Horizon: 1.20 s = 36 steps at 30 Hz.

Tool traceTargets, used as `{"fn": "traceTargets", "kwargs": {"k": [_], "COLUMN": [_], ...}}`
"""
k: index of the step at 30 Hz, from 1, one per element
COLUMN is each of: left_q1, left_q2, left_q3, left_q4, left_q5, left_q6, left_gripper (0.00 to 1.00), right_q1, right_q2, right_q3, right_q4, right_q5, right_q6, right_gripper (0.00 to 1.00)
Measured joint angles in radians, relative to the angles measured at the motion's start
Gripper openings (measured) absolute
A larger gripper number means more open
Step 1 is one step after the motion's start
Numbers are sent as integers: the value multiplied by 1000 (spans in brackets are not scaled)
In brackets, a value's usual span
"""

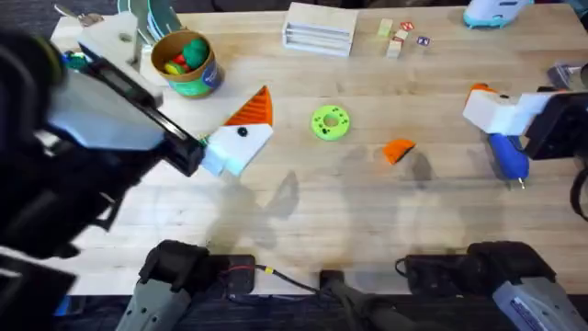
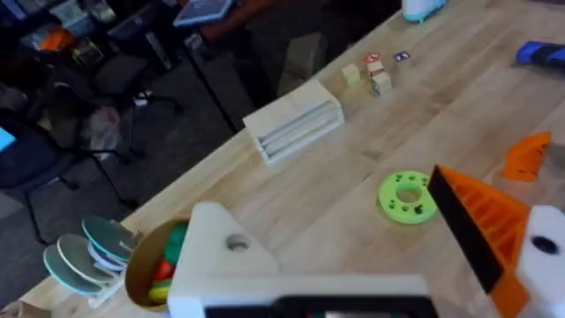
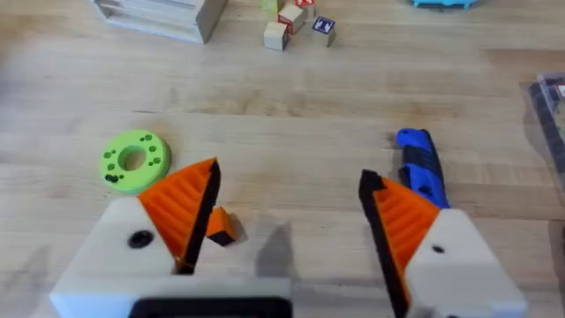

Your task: Pick up the gripper from the table and insert it into the empty holder that is missing its gripper. Then pick up a screw, insert it into the mounting hole, and use the screwdriver to tighten it. Finally, clean up the table by picking up the vegetable and placing it into the bucket.

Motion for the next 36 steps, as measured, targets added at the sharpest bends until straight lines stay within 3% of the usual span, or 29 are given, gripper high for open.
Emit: {"fn": "traceTargets", "kwargs": {"k": [5,10,17,20,27,36], "left_q1": [0,0,0,0,7,88], "left_q2": [-115,-202,-266,-308,-457,-458], "left_q3": [-256,-497,-741,-793,-793,-793], "left_q4": [293,620,931,900,735,534], "left_q5": [0,0,0,1,3,22], "left_q6": [-21,-109,-232,-269,-305,-317], "left_gripper": [993,993,993,993,992,993], "right_q1": [0,0,0,0,0,0], "right_q2": [0,0,0,0,0,0], "right_q3": [0,0,0,0,0,0], "right_q4": [0,0,0,0,0,0], "right_q5": [0,0,0,0,0,0], "right_q6": [0,0,0,0,0,0], "right_gripper": [992,992,992,992,993,992]}}
